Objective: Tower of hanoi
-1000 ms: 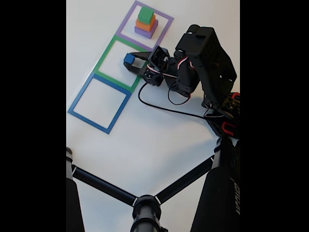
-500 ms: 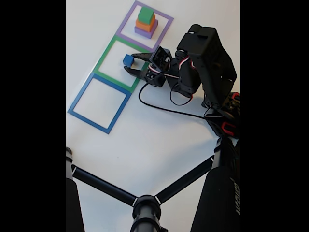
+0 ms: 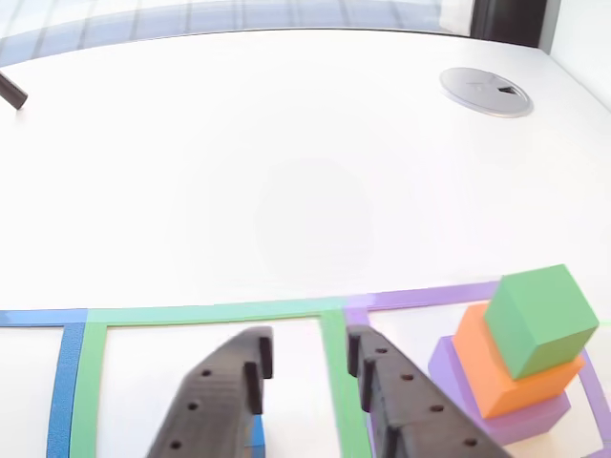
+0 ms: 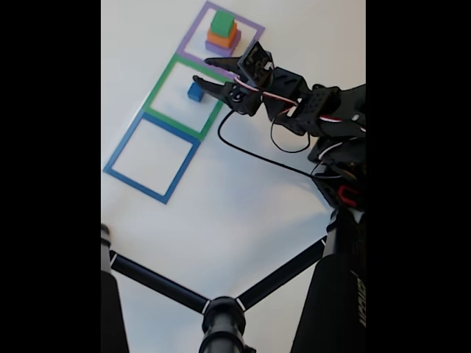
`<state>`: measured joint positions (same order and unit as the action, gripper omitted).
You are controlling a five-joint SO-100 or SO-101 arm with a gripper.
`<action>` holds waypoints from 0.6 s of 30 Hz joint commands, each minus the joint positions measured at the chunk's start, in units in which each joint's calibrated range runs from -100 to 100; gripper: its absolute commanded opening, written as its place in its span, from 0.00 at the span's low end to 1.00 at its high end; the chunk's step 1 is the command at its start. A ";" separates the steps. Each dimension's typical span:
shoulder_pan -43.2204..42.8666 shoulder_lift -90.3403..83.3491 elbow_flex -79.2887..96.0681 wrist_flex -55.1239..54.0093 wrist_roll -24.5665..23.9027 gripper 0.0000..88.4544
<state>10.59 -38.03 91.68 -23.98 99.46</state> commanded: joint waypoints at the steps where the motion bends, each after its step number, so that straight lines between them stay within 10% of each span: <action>1: 3.12 -16.19 -7.77 24.55 0.54 0.00; 10: 9.73 -22.73 -50.68 82.28 0.54 0.00; 18: 19.99 -22.16 -75.77 105.93 0.54 0.00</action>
<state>26.27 -59.05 27.14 74.53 100.00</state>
